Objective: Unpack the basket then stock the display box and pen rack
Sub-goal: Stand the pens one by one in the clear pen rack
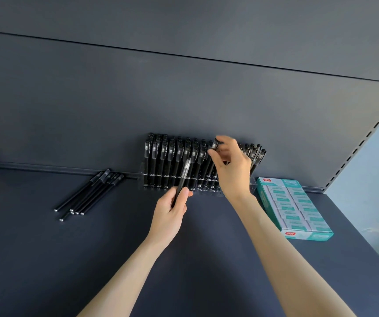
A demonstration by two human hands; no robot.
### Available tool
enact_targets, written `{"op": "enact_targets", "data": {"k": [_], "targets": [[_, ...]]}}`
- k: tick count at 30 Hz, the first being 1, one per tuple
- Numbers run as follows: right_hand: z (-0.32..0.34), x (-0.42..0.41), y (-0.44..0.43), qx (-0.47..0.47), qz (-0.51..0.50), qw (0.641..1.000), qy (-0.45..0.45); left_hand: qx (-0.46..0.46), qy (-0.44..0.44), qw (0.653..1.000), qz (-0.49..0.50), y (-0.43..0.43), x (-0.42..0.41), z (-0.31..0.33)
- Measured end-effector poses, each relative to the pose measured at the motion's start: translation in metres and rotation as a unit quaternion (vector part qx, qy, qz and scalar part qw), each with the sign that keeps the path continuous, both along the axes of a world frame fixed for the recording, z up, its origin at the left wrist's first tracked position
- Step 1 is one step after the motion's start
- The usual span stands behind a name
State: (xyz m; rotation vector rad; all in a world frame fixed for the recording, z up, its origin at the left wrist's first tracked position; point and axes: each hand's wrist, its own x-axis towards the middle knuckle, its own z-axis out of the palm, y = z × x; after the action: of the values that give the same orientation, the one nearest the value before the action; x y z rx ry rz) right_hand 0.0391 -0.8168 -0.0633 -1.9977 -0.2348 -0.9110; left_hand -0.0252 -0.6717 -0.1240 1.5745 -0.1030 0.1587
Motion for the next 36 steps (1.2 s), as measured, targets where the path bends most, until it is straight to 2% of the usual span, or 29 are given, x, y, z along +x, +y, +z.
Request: {"op": "enact_targets", "data": {"k": [7, 12, 15, 17, 20, 25, 28, 31, 34, 36], "targets": [[-0.014, -0.005, 0.001, -0.050, 0.001, 0.999, 0.001, -0.008, 0.004, 1.000, -0.006, 0.000, 0.000, 0.000], [-0.014, -0.013, 0.001, -0.041, -0.013, 0.999, 0.001, -0.021, 0.029, 0.999, -0.028, 0.000, 0.001, 0.000], [-0.013, -0.024, 0.001, 0.029, 0.019, 0.999, 0.008, -0.007, 0.016, 0.998, -0.057, -0.001, 0.000, 0.001], [-0.011, -0.033, 0.002, 0.091, 0.094, 0.988, 0.086, 0.001, -0.005, 0.997, -0.083, -0.003, -0.003, 0.002], [-0.014, -0.039, 0.004, 0.115, 0.161, 0.966, 0.169, 0.004, -0.013, 0.994, -0.108, -0.006, -0.004, 0.002], [-0.015, -0.039, -0.001, 0.174, 0.176, 0.958, 0.144, 0.003, -0.002, 0.995, -0.098, -0.005, -0.002, -0.002], [-0.015, -0.040, -0.004, 0.156, 0.140, 0.970, 0.125, 0.059, -0.020, 0.997, -0.039, -0.005, -0.002, -0.003], [-0.008, -0.036, -0.013, 0.112, 0.063, 0.988, 0.085, 0.098, -0.034, 0.988, 0.113, 0.002, 0.001, -0.003], [0.003, -0.030, -0.023, 0.084, 0.021, 0.995, 0.049, 0.132, 0.008, 0.965, 0.225, 0.015, 0.014, 0.001], [0.010, -0.025, -0.026, 0.069, 0.004, 0.997, 0.028, 0.158, 0.047, 0.957, 0.239, 0.026, 0.026, 0.004]]}}
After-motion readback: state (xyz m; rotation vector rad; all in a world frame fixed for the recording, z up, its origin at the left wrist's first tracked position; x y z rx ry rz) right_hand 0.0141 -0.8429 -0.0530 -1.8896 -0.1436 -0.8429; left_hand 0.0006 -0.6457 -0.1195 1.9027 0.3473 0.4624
